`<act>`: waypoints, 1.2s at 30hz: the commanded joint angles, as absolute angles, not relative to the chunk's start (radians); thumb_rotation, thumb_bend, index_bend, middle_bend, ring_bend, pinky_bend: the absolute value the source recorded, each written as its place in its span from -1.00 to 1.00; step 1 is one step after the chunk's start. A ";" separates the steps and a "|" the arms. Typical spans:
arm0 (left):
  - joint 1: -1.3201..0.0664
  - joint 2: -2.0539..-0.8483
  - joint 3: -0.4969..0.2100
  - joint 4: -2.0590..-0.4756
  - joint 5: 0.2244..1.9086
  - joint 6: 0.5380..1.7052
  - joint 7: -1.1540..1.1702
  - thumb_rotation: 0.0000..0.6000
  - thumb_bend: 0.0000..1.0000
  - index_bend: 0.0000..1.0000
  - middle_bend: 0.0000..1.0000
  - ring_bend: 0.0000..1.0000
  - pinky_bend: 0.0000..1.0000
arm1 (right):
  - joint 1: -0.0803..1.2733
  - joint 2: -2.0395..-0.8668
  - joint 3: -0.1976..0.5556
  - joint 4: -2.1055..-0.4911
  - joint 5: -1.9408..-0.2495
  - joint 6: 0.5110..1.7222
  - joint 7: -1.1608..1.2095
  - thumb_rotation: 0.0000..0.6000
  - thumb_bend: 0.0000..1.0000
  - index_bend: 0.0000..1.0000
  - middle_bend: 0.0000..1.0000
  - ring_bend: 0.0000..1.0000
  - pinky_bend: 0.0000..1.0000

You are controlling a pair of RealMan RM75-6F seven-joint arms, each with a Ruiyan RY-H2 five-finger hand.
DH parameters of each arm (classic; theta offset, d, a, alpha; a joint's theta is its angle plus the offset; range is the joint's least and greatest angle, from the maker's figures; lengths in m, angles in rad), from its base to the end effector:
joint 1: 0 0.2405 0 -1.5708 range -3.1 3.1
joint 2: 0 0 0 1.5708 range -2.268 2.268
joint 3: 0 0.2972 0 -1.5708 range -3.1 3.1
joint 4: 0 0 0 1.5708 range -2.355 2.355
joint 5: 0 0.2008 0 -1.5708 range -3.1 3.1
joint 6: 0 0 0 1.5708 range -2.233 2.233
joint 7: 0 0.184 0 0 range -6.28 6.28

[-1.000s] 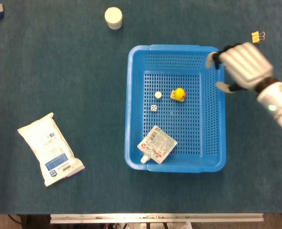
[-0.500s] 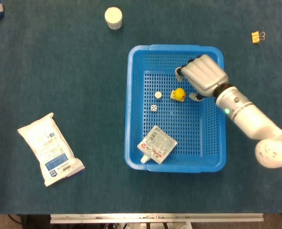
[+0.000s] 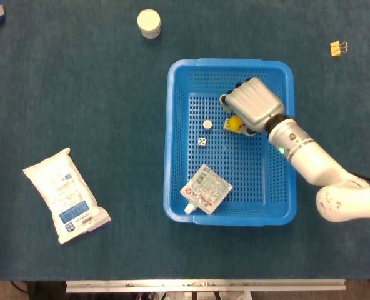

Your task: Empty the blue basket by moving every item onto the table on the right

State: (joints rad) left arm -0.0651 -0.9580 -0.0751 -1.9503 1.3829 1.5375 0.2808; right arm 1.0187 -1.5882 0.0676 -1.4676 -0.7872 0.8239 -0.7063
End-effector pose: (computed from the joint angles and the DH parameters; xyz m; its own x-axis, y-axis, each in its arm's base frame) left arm -0.3029 0.2157 0.2296 0.4826 -0.0228 0.8756 0.8720 0.1065 -0.4778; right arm -0.1210 -0.4189 -0.0739 0.7430 -0.2915 0.6025 -0.6458 -0.5487 0.5309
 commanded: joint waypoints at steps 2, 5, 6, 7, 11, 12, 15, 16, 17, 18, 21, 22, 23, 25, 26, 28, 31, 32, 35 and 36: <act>-0.067 -0.955 -0.077 -1.947 1.381 1.534 0.275 1.00 -0.40 -0.21 -0.44 -0.48 -0.69 | 1.029 -1.602 0.062 -1.454 -0.780 0.823 -0.721 1.00 -0.66 -0.09 0.00 -0.25 -0.17; -0.067 -0.954 -0.078 -1.945 1.381 1.534 0.268 1.00 -0.40 -0.21 -0.44 -0.48 -0.69 | 1.041 -1.616 0.060 -1.445 -0.767 0.819 -0.737 1.00 -0.59 -0.09 0.00 -0.25 -0.15; -0.066 -0.954 -0.078 -1.945 1.381 1.534 0.266 1.00 -0.40 -0.21 -0.44 -0.48 -0.69 | 1.044 -1.620 0.060 -1.443 -0.764 0.820 -0.742 1.00 -0.59 -0.08 0.00 -0.25 -0.15; -0.065 -0.954 -0.079 -1.944 1.382 1.536 0.265 1.00 -0.40 -0.21 -0.44 -0.48 -0.69 | 1.048 -1.623 0.060 -1.441 -0.760 0.820 -0.746 1.00 -0.58 -0.07 0.00 -0.25 -0.15; -0.059 -0.952 -0.078 -1.942 1.383 1.543 0.258 1.00 -0.40 -0.21 -0.44 -0.48 -0.70 | 1.062 -1.632 0.055 -1.435 -0.740 0.817 -0.768 1.00 -0.58 -0.05 0.00 -0.25 -0.15; -0.058 -0.951 -0.077 -1.942 1.383 1.544 0.256 1.00 -0.40 -0.21 -0.44 -0.48 -0.70 | 1.065 -1.633 0.053 -1.434 -0.736 0.817 -0.773 1.00 -0.57 -0.05 0.00 -0.25 -0.15; -0.054 -0.948 -0.078 -1.941 1.381 1.549 0.252 1.00 -0.40 -0.21 -0.44 -0.48 -0.70 | 1.074 -1.634 0.050 -1.436 -0.717 0.812 -0.784 1.00 -0.57 -0.05 0.00 -0.25 -0.15; -0.054 -0.947 -0.078 -1.941 1.381 1.550 0.251 1.00 -0.40 -0.21 -0.44 -0.48 -0.70 | 1.076 -1.633 0.051 -1.437 -0.712 0.812 -0.785 1.00 -0.57 -0.05 0.00 -0.25 -0.15; -0.053 -0.947 -0.079 -1.940 1.382 1.551 0.248 1.00 -0.40 -0.21 -0.44 -0.48 -0.70 | 1.078 -1.632 0.051 -1.439 -0.705 0.812 -0.787 1.00 -0.57 -0.05 0.00 -0.25 -0.15; -0.053 -0.946 -0.079 -1.939 1.382 1.551 0.247 1.00 -0.40 -0.21 -0.45 -0.48 -0.70 | 1.081 -1.631 0.051 -1.439 -0.699 0.812 -0.789 1.00 -0.57 -0.05 0.00 -0.25 -0.15; -0.054 -0.944 -0.080 -1.936 1.382 1.548 0.240 1.00 -0.40 -0.21 -0.45 -0.48 -0.70 | 1.090 -1.631 0.047 -1.440 -0.680 0.814 -0.802 1.00 -0.56 -0.02 0.01 -0.25 -0.13; -0.054 -0.943 -0.080 -1.935 1.382 1.547 0.239 1.00 -0.40 -0.21 -0.45 -0.48 -0.70 | 1.092 -1.632 0.045 -1.440 -0.676 0.816 -0.804 1.00 -0.55 0.00 0.02 -0.25 -0.13; -0.054 -0.943 -0.080 -1.935 1.383 1.547 0.238 1.00 -0.40 -0.21 -0.45 -0.48 -0.70 | 1.093 -1.633 0.044 -1.440 -0.673 0.817 -0.806 1.00 -0.54 0.03 0.03 -0.25 -0.12; -0.053 -0.942 -0.079 -1.935 1.386 1.548 0.236 1.00 -0.40 -0.21 -0.45 -0.48 -0.70 | 1.094 -1.634 0.042 -1.441 -0.669 0.821 -0.807 1.00 -0.52 0.06 0.05 -0.25 -0.12; -0.053 -0.941 -0.079 -1.935 1.387 1.547 0.234 1.00 -0.40 -0.21 -0.45 -0.48 -0.70 | 1.095 -1.634 0.042 -1.442 -0.667 0.823 -0.807 1.00 -0.51 0.09 0.06 -0.25 -0.11; -0.052 -0.941 -0.079 -1.934 1.389 1.548 0.231 1.00 -0.40 -0.21 -0.45 -0.48 -0.70 | 1.095 -1.633 0.041 -1.444 -0.665 0.826 -0.805 1.00 -0.50 0.12 0.07 -0.24 -0.10; -0.058 -0.943 -0.084 -1.926 1.381 1.539 0.227 1.00 -0.40 -0.21 -0.45 -0.48 -0.70 | 1.096 -1.630 0.041 -1.447 -0.665 0.828 -0.800 1.00 -0.50 0.14 0.08 -0.22 -0.08; -0.060 -0.944 -0.085 -1.925 1.379 1.537 0.226 1.00 -0.40 -0.21 -0.45 -0.48 -0.70 | 1.097 -1.629 0.042 -1.449 -0.666 0.829 -0.797 1.00 -0.50 0.14 0.08 -0.22 -0.07; -0.060 -0.945 -0.087 -1.924 1.378 1.539 0.225 1.00 -0.40 -0.21 -0.45 -0.48 -0.70 | 1.094 -1.618 0.053 -1.467 -0.675 0.834 -0.777 1.00 -0.50 0.14 0.08 -0.21 -0.06; -0.060 -0.945 -0.088 -1.923 1.378 1.539 0.225 1.00 -0.40 -0.21 -0.45 -0.48 -0.70 | 1.093 -1.610 0.058 -1.478 -0.680 0.837 -0.769 1.00 -0.50 0.14 0.08 -0.21 -0.06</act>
